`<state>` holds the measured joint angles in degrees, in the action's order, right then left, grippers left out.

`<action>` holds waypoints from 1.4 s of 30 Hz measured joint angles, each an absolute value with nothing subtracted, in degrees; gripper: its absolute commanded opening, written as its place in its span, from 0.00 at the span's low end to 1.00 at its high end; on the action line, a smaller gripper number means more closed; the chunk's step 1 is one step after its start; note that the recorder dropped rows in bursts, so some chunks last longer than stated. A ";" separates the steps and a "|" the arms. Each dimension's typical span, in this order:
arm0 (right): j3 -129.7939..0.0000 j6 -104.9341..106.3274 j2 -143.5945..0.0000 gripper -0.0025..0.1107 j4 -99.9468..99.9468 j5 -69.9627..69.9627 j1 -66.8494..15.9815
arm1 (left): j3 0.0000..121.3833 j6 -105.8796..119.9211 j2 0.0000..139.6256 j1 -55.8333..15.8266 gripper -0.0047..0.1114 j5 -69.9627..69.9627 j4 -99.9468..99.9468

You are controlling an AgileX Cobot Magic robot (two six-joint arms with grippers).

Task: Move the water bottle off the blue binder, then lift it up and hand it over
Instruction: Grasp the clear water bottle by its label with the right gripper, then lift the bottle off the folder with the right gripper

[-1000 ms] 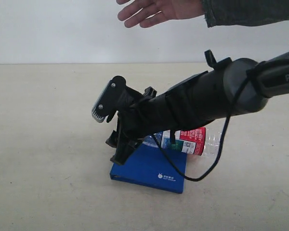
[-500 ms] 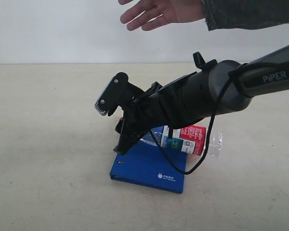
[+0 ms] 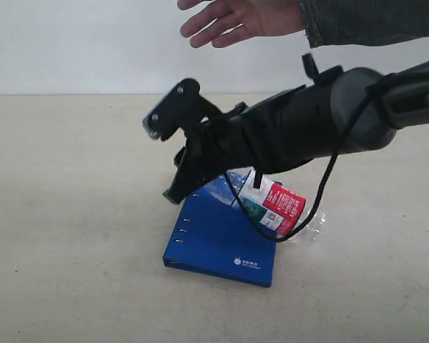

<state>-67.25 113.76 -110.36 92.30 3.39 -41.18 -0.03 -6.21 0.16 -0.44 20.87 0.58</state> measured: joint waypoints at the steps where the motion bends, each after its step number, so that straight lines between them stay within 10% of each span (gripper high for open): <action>1: -67.25 112.78 -108.76 0.02 92.30 4.38 -41.18 | -0.03 -6.21 0.16 -0.44 0.08 20.87 0.58; 42: -41.33 110.43 -69.01 0.02 98.28 30.20 -41.18 | -0.03 -6.21 0.16 -0.44 0.08 20.87 0.58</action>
<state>-41.33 110.43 -69.01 98.28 30.20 -41.18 -0.03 -6.21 0.16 -0.44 20.87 0.58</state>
